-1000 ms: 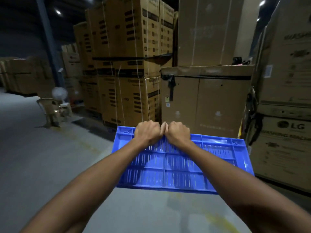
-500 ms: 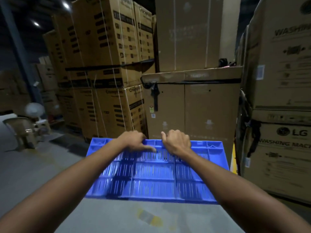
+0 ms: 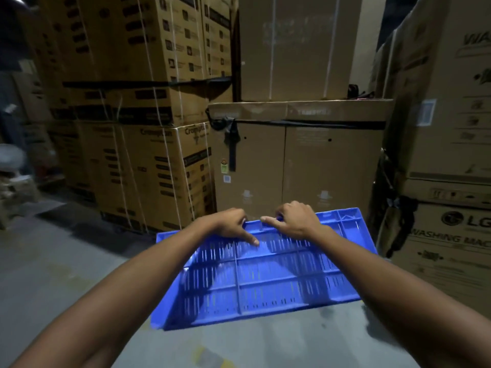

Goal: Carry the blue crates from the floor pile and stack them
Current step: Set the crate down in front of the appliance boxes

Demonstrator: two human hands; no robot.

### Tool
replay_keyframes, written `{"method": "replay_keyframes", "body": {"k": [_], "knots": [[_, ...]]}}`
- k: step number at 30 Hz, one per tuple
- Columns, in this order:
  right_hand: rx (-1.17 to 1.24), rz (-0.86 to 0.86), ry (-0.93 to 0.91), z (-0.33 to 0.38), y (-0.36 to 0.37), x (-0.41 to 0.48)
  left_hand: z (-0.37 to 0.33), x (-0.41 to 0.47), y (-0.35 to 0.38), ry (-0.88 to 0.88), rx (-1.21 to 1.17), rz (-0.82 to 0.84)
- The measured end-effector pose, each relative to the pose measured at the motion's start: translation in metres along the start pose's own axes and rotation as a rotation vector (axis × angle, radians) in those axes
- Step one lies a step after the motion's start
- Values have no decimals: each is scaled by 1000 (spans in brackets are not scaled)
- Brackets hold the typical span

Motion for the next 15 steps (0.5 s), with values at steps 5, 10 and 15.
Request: {"method": "replay_keyframes", "body": {"k": [5,10,15], "knots": [[189,369,83,-25,32,66,37,60,-40,77,97,53],[282,568,186,-42,66,129,73,111,-74,117,214,94],[279,440,170,-45,88,180,118,171,-87,101,313,157]]}}
Point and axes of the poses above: each hand's wrist, its own x-axis towards the middle knuckle, its own y-axis out of the palm, z = x × y, the point moved 6 cm from there along x, towards the middle knuckle, and after that the axes turned 14 degrees about z, right-handed, at the moved point
